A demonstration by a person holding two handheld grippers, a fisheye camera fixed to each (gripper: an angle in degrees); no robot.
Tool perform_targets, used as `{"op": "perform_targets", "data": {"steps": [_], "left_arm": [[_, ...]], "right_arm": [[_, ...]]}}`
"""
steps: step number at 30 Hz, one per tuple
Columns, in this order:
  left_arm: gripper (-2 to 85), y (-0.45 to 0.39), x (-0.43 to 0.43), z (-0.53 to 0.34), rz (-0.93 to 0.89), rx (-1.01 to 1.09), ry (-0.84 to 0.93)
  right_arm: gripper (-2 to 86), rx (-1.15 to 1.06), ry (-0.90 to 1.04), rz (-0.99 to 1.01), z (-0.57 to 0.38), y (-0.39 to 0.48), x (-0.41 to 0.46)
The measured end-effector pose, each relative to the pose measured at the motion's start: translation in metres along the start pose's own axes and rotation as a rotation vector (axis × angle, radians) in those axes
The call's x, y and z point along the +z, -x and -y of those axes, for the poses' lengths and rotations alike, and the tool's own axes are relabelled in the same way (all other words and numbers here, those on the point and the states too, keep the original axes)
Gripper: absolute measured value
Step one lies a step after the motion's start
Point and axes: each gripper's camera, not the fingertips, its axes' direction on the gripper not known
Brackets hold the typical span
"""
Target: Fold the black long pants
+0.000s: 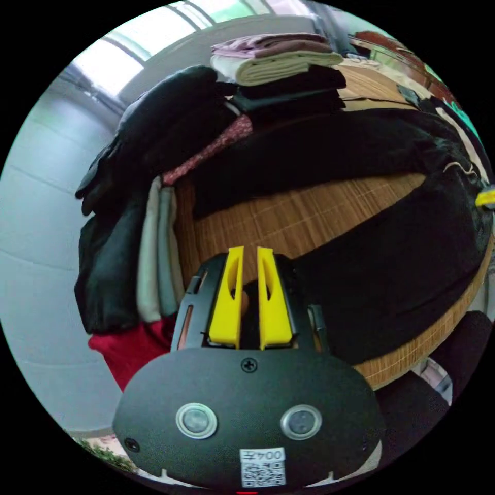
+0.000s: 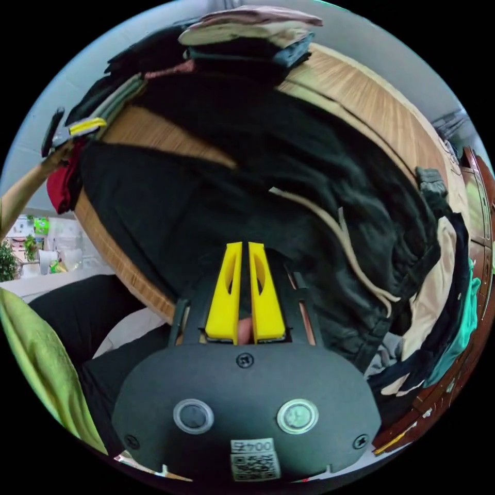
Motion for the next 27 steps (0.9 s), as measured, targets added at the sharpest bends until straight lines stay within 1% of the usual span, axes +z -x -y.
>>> {"op": "perform_targets", "data": {"steps": [1, 3, 4, 6, 7, 9, 12, 15, 18, 20, 24, 27], "left_arm": [[6.4, 0.006, 0.000, 0.014, 0.007, 0.036, -0.001], [7.7, 0.026, 0.005, 0.070, 0.077, 0.178, 0.002], [7.9, 0.032, 0.006, 0.084, 0.096, 0.208, -0.001], [8.5, 0.056, 0.002, 0.139, 0.164, 0.326, -0.011], [8.6, 0.064, 0.000, 0.152, 0.170, 0.346, -0.017], [9.1, 0.092, -0.015, 0.198, 0.127, 0.414, -0.036], [9.7, 0.111, -0.031, 0.238, 0.079, 0.533, -0.046], [10.0, 0.131, -0.044, 0.269, 0.022, 0.585, -0.046], [9.4, 0.151, -0.050, 0.292, -0.062, 0.640, 0.006], [9.1, 0.159, -0.047, 0.300, -0.070, 0.691, 0.072], [8.3, 0.198, -0.067, 0.324, -0.167, 0.698, 0.087], [7.6, 0.216, -0.081, 0.336, -0.222, 0.729, 0.109]], "right_arm": [[6.2, 0.008, -0.022, -0.008, 0.019, -0.032, -0.007], [8.4, 0.023, -0.024, -0.026, 0.050, -0.080, -0.011], [9.6, 0.027, -0.015, -0.063, 0.070, -0.109, -0.011], [10.6, 0.005, 0.003, -0.109, 0.098, -0.146, -0.009], [11.0, -0.012, 0.021, -0.124, 0.116, -0.167, -0.008], [11.4, -0.050, 0.057, -0.135, 0.141, -0.192, -0.004], [12.3, -0.110, 0.131, -0.120, 0.176, -0.223, 0.007], [13.3, -0.168, 0.216, -0.118, 0.203, -0.245, 0.020], [13.4, -0.212, 0.284, -0.091, 0.226, -0.262, 0.029], [13.5, -0.243, 0.320, -0.077, 0.239, -0.270, 0.033], [14.6, -0.331, 0.401, -0.069, 0.265, -0.278, 0.034], [16.5, -0.349, 0.393, -0.085, 0.277, -0.287, 0.023]]}}
